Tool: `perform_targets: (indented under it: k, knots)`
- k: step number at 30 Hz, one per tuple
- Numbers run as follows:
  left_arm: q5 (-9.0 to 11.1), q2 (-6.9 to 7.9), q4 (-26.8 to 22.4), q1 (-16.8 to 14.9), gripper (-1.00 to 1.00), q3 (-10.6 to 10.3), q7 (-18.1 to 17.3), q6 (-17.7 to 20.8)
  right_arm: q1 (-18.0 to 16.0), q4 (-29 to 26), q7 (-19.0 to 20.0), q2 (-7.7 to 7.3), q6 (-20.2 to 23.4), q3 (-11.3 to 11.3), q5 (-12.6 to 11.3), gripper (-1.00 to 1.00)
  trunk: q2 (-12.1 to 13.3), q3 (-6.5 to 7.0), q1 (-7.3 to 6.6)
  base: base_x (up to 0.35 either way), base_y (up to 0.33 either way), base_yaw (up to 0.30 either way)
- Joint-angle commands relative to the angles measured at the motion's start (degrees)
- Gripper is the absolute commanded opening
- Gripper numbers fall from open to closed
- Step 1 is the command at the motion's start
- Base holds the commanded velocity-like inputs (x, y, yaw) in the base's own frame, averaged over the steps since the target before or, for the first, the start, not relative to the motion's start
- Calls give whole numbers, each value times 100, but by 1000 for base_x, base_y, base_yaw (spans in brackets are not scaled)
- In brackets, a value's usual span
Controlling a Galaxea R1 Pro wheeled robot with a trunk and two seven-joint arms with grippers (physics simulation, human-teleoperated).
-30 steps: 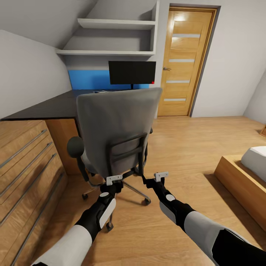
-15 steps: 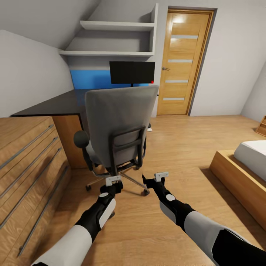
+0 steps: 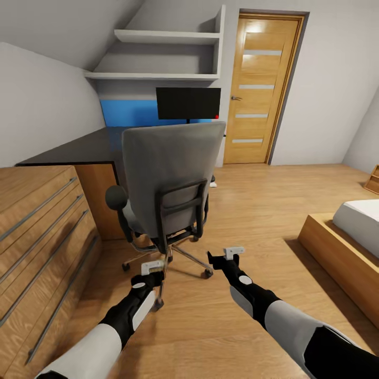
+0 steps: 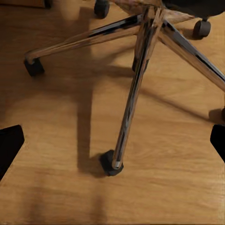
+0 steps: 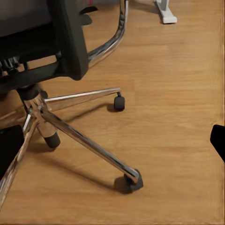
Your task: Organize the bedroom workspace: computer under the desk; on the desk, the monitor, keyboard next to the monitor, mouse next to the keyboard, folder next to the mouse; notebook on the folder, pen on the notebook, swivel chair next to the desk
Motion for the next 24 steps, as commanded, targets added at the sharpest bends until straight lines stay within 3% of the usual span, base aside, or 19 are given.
perform_targets:
  k: [1,5,8,9,11,16,24]
  knots:
    - [45,62,34,-3,100,-32,51,23,-6,-3,-53,-13,27,5,-34,100,-2,-5,-1,-2,0,0]
    - [47,275,138,-3,100,69,56,24,-6,-8,-92,-50,142,-196,-38,100,-2,-5,-1,0,0,0]
    - [46,434,180,-3,100,337,61,42,-6,-11,-122,-68,192,-356,-37,100,-2,-5,-1,0,0,0]
    - [42,530,190,-6,100,643,95,81,-6,-14,-201,-110,231,-429,-40,100,-2,-5,-1,0,0,0]
    - [41,581,180,-11,100,753,140,148,-6,-22,-255,-148,263,-449,-40,100,-2,-5,-1,0,0,0]
    - [40,674,58,-17,100,889,242,321,-6,-49,-329,-261,295,-483,-43,100,-2,-5,-1,0,0,0]
    - [29,700,-155,-20,100,960,287,360,-6,-63,-357,-378,186,-628,-47,100,-2,-5,-1,0,0,0]
